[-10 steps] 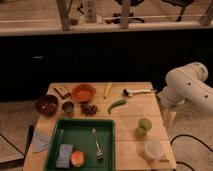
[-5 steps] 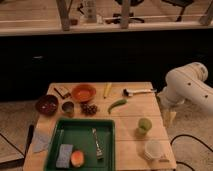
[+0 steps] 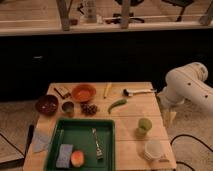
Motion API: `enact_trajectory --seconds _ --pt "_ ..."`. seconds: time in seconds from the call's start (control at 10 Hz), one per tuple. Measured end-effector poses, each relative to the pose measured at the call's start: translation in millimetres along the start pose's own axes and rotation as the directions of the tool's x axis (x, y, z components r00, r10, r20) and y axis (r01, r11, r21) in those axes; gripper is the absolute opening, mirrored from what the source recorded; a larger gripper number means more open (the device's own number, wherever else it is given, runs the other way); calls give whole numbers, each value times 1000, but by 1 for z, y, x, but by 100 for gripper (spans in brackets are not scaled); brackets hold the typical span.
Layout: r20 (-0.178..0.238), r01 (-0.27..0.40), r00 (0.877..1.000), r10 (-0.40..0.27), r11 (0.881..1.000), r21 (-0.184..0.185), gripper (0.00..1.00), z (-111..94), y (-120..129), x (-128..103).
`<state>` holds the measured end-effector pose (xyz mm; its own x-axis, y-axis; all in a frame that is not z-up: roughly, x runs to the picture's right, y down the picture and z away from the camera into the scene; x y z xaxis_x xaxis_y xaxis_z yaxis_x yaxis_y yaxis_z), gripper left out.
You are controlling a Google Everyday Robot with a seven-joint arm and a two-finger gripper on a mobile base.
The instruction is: Place pepper in table surface
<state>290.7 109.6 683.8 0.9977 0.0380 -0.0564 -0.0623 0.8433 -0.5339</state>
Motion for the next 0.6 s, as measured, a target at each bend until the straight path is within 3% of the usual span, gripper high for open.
enact_trajectory --seconds 0.2,0.6 --pt "7 29 1000 -29 1000 12 80 15 -8 -20" --pt "8 54 999 -54 998 18 80 23 -13 -28"
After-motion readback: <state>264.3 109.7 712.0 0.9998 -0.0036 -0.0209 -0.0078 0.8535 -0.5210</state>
